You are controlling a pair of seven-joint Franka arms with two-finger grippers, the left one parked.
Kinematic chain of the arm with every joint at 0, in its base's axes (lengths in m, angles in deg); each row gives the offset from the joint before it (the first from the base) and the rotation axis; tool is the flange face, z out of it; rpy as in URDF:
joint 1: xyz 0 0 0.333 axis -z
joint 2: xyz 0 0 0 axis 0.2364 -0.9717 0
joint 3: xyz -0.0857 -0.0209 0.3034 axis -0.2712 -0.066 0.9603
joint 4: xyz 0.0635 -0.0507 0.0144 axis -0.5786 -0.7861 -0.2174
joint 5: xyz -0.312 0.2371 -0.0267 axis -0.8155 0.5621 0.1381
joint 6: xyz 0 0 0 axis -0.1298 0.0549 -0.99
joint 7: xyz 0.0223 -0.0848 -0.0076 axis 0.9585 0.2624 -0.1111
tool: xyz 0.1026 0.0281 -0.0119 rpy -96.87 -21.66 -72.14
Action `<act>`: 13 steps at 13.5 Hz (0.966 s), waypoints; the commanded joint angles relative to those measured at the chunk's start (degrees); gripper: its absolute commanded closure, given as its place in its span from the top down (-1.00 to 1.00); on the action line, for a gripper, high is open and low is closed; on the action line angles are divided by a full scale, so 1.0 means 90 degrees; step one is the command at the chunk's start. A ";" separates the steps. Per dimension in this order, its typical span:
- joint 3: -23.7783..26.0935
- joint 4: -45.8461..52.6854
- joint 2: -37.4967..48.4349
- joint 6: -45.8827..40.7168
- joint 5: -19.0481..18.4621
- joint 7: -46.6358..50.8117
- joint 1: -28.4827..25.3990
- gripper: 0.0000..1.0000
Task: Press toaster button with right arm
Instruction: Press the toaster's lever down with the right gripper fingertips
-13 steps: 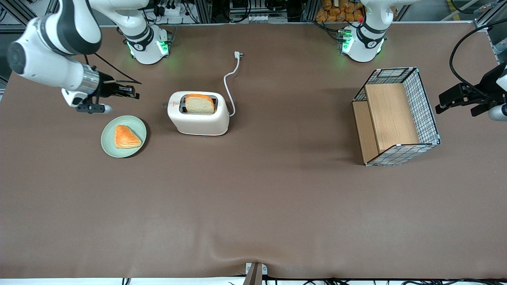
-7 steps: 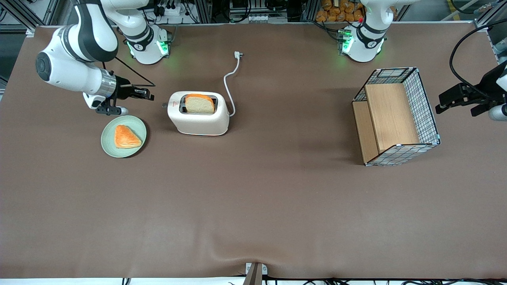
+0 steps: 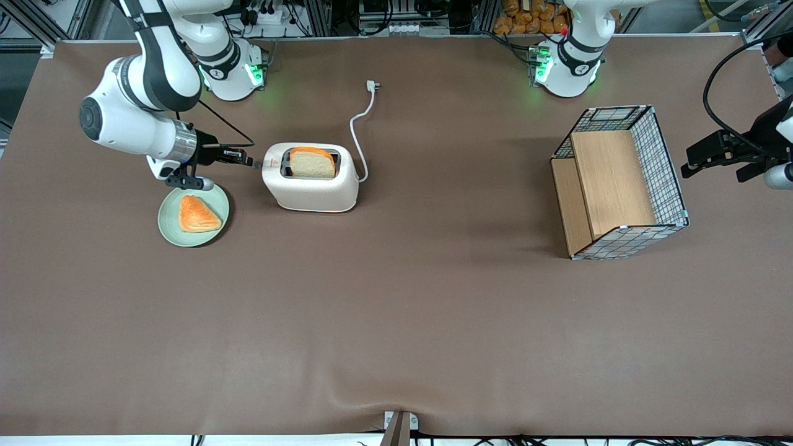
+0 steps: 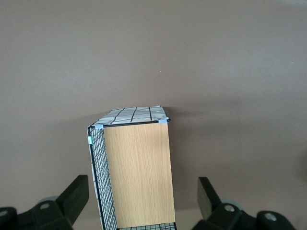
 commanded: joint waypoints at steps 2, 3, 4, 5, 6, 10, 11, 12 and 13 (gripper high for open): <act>-0.0021 -0.0174 0.0027 0.0232 0.0246 -0.0279 -0.0055 -1.00; -0.0021 -0.0174 -0.0022 0.0261 0.0255 -0.0279 -0.0055 -1.00; -0.0012 -0.0174 -0.0032 0.0290 0.0313 -0.0270 -0.0084 -1.00; -0.0021 -0.0183 -0.0042 0.0319 0.0362 -0.0279 -0.0162 -1.00; -0.0021 -0.0183 -0.0071 0.0358 0.0363 -0.0289 -0.0182 -1.00; -0.0021 -0.0359 -0.0169 0.0730 0.0382 -0.0543 -0.0192 -1.00; -0.0021 -0.0369 -0.0178 0.0730 0.0382 -0.0553 -0.0192 -1.00; -0.0012 -0.0369 -0.0208 0.0730 0.0382 -0.0553 -0.0192 -1.00; -0.0021 -0.0369 -0.0217 0.0749 0.0382 -0.0563 -0.0201 -1.00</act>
